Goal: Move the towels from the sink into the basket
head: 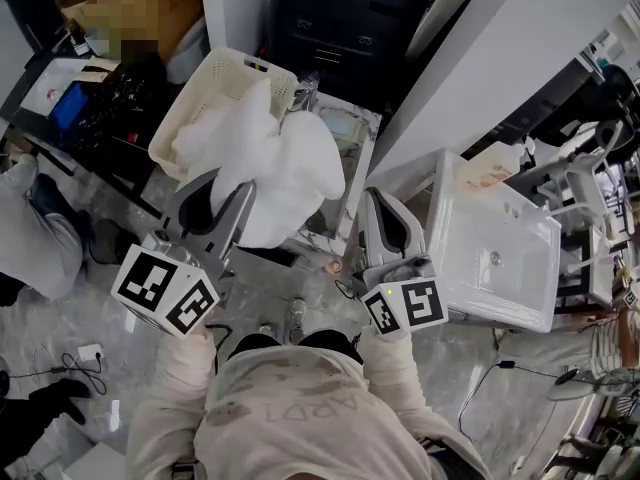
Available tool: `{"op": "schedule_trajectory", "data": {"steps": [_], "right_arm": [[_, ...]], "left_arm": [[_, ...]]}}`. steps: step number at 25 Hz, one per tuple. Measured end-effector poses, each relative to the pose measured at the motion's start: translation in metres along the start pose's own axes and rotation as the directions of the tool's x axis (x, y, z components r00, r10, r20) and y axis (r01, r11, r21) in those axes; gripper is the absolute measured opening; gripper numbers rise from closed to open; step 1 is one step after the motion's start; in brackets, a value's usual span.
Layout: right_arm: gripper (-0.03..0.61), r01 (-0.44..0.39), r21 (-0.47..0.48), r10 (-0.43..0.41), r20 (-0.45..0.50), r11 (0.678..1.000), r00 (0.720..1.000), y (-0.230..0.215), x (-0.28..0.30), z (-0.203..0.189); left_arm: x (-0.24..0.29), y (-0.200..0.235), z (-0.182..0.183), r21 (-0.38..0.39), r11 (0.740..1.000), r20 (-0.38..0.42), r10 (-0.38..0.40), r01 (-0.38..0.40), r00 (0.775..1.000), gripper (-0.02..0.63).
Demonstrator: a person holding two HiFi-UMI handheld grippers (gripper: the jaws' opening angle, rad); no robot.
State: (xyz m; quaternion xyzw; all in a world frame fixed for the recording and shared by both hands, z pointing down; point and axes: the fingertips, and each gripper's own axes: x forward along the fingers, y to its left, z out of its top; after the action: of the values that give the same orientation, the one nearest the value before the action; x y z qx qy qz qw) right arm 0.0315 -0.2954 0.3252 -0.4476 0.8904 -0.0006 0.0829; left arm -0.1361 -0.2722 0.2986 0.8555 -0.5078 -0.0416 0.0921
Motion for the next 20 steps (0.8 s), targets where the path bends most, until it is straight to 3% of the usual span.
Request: {"op": "schedule_trajectory", "data": {"steps": [8,20], "right_arm": [[0.011,-0.034,0.008,0.033,0.019,0.999,0.999,0.001,0.012,0.004],[0.011,-0.062,0.022,0.062,0.019,0.998,0.998,-0.003,0.032,0.001]], "left_arm": [[-0.009,0.014,0.037,0.016,0.998,0.094,0.059,-0.061,0.994,0.1],[-0.014,0.052,0.08,0.047,0.981,0.199,0.174,-0.187,0.964,0.1]]}}
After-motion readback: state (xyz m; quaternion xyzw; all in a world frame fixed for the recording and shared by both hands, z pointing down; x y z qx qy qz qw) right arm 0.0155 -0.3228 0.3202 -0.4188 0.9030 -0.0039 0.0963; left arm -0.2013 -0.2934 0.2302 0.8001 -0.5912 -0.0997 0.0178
